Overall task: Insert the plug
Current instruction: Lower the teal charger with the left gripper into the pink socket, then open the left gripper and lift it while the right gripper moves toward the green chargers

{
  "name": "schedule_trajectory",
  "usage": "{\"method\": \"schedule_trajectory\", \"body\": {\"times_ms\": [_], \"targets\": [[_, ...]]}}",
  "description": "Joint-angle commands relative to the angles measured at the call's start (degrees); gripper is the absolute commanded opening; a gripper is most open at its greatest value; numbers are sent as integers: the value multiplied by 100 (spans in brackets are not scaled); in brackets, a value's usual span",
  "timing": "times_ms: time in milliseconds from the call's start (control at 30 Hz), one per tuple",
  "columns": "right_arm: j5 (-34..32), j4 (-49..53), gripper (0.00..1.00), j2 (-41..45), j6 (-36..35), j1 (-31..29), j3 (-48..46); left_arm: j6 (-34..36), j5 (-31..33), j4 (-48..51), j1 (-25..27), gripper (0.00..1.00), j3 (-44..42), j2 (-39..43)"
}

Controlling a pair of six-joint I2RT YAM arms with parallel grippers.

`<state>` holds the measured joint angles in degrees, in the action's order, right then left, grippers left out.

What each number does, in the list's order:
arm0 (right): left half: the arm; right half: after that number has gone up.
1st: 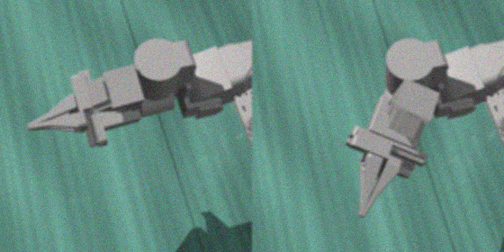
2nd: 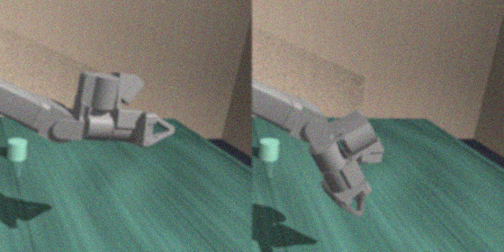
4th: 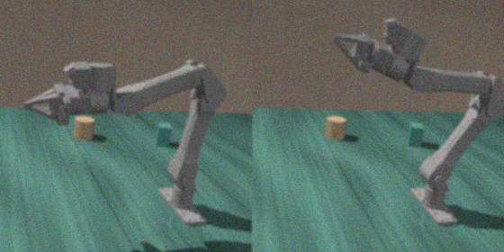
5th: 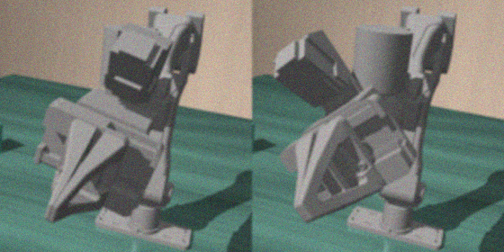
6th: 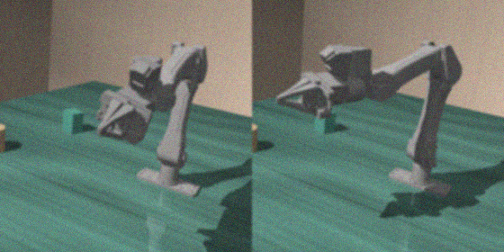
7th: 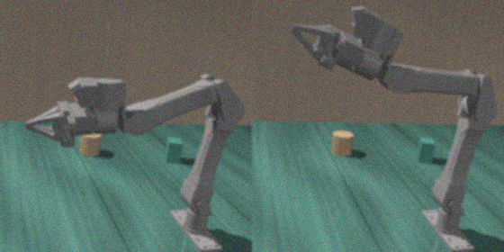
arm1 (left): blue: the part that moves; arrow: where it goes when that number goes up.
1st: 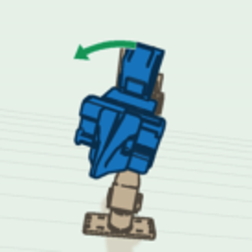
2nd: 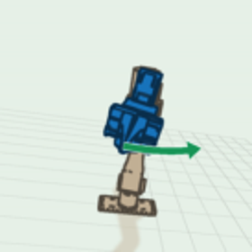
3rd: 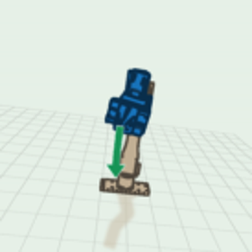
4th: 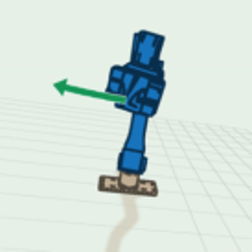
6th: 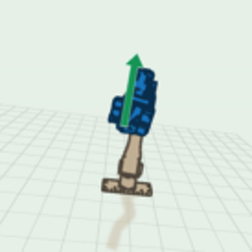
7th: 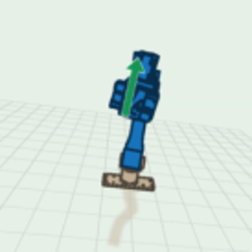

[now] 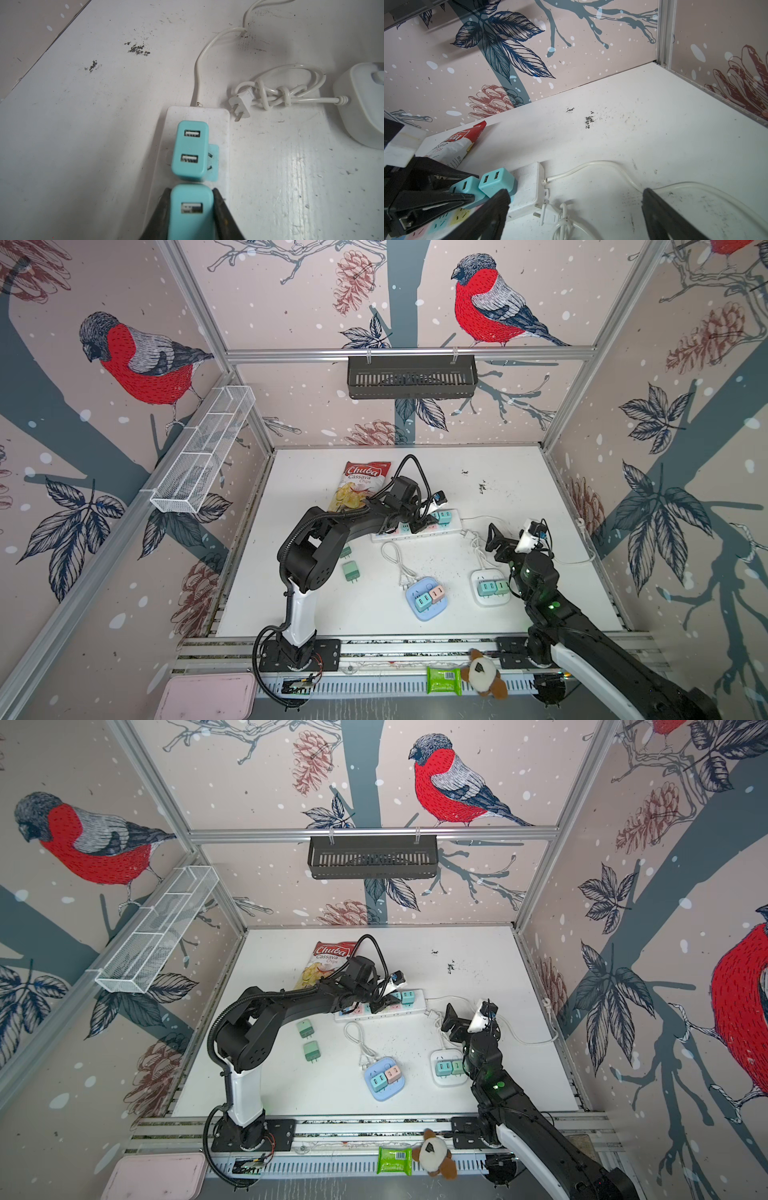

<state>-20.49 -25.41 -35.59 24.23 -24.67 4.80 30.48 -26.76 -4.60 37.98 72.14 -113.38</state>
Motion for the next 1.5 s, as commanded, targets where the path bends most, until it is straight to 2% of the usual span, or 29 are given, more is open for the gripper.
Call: {"method": "schedule_trajectory", "body": {"times_ms": [0,200,400,800,967,1067,1133,1167,1200,1367,1467], "targets": [[19,-87,100,9,56,14,35,169,168,345,-6,0,68,-63],[6,-82,100,25,62,32,30,195,33,410,-17,0,82,-127],[41,21,100,74,41,32,80,-40,-592,456,-245,0,142,-353],[41,11,100,403,36,32,-43,201,-341,907,-194,0,355,-571],[35,-303,100,210,18,41,-134,226,-391,996,-194,0,435,-596],[-94,-25,100,51,98,42,37,90,-336,798,-194,1,333,-424],[-196,51,100,11,152,41,77,3,-253,574,-185,16,193,-267],[-201,10,100,21,152,41,58,-30,-215,487,-189,47,113,-200],[-192,-20,99,45,138,41,35,-35,-194,424,-185,98,55,-124],[-210,-201,99,107,114,53,-75,-277,-38,132,-169,99,-126,282],[-353,-351,100,20,209,79,-102,-621,163,-188,-168,99,-375,840]]}}
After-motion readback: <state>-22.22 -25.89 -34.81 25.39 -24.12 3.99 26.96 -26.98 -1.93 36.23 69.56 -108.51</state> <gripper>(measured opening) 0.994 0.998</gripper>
